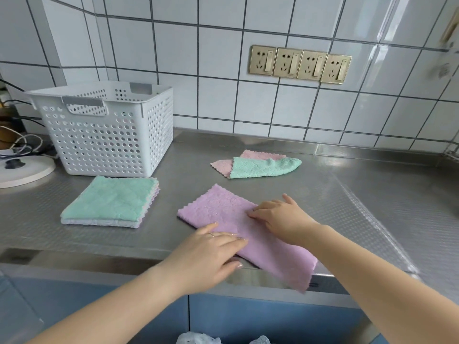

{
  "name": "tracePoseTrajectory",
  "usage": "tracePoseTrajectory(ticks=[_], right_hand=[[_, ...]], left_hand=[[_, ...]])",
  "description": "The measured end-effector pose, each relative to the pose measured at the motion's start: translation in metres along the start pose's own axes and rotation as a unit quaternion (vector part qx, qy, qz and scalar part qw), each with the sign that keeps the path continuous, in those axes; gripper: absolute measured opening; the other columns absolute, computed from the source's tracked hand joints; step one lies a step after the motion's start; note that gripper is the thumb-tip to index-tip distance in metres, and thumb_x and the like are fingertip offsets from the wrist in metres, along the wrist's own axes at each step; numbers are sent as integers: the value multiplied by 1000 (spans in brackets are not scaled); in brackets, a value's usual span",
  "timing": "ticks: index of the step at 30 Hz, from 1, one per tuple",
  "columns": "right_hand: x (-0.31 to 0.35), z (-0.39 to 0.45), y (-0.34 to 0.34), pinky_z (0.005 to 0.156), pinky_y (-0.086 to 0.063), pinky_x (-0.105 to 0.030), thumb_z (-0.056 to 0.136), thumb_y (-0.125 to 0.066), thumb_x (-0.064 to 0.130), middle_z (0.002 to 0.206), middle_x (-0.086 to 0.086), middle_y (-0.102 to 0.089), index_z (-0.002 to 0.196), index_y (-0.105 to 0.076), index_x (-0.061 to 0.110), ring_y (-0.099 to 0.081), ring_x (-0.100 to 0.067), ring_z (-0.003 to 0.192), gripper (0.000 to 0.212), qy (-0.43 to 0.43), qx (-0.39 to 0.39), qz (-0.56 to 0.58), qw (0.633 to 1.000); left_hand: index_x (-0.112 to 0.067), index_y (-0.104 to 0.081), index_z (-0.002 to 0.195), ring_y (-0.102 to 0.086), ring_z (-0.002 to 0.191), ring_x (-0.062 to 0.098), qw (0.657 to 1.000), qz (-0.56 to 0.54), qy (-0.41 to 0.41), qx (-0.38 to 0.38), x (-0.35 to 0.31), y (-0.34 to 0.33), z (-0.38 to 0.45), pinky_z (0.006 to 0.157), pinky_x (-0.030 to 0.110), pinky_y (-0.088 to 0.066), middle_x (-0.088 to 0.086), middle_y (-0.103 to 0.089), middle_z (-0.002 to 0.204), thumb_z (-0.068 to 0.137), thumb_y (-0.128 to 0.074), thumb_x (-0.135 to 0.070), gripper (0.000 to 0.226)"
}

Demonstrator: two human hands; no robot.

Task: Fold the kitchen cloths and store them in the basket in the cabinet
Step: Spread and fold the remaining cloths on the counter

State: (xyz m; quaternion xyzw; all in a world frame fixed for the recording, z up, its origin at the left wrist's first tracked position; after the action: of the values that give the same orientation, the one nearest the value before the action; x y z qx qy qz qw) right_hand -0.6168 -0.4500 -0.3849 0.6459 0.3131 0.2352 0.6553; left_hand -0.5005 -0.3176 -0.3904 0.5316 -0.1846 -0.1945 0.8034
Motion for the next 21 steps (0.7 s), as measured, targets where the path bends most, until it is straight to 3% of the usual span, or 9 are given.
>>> tracePoseTrajectory(ticks=[4, 8, 11, 14, 17, 19, 21], right_hand=[[-2, -20, 3, 110, -21, -40, 99, -32, 18, 118, 4, -55, 134, -47, 38, -47, -22, 113, 42, 29, -70, -49, 996], [6, -48, 14, 85, -50, -36, 78, -66, 7, 80, -2, -64, 106, -72, 24, -61, -27, 75, 33, 66, -192, -50, 978], [11, -64, 14, 73, -52, -34, 70, -67, 4, 71, 2, -60, 95, -74, 24, -58, -24, 64, 32, 93, -200, -29, 975], [12, -76, 14, 80, -48, -37, 79, -56, 7, 84, 2, -62, 104, -71, 25, -56, -23, 76, 34, 110, -149, 23, 982], [9, -89, 11, 97, -43, -37, 83, -53, 11, 120, 1, -60, 125, -60, 26, -55, -20, 108, 45, 144, -131, 58, 979], [6, -101, 2, 111, -31, -40, 83, -48, 16, 143, 4, -44, 137, -47, 28, -38, -14, 133, 56, 161, -99, 69, 979], [7, -112, -10, 117, -17, -44, 81, -47, 26, 153, 7, -29, 144, -34, 30, -19, -11, 143, 65, 183, -70, 37, 980]], left_hand=[[-26, -68, 112, -64, 104, 2, 999, 28, 12, 25, 16, 9, -10, 97, 40, -47, -15, -69, 109, 82, -45, -53, 47], [-24, -68, 113, -63, 107, 4, 998, 51, 1, 47, 27, 12, -18, 99, 47, -43, -13, -69, 112, 83, -41, -56, 52], [-22, -68, 115, -61, 111, 6, 997, 43, -21, 64, 33, 13, -23, 99, 49, -43, -10, -67, 117, 83, -44, -51, 50], [-19, -65, 119, -58, 117, 8, 995, 42, -57, 71, 37, 12, -27, 101, 50, -43, -6, -64, 124, 81, -46, -43, 49], [-18, -61, 125, -52, 125, 13, 992, 60, -77, 75, 35, 9, -28, 104, 52, -37, -3, -58, 131, 72, -58, -35, 56], [-17, -55, 132, -46, 130, 16, 989, 78, -93, 84, 28, 4, -27, 106, 50, -34, 1, -51, 139, 63, -65, -31, 71], [-15, -51, 135, -45, 131, 19, 987, 84, -108, 86, 19, 0, -25, 106, 46, -36, 4, -49, 141, 57, -69, -25, 81]])
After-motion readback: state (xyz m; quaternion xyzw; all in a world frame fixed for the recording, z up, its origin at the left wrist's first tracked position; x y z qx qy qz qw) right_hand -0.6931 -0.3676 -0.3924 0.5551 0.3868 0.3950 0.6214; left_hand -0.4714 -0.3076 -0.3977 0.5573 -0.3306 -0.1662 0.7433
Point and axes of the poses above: each hand's wrist, its own z-axis towards the middle knuckle, its own y-axis out of the back of the hand, x = y × z, the point moved 6 cm from there along z, towards the middle knuckle
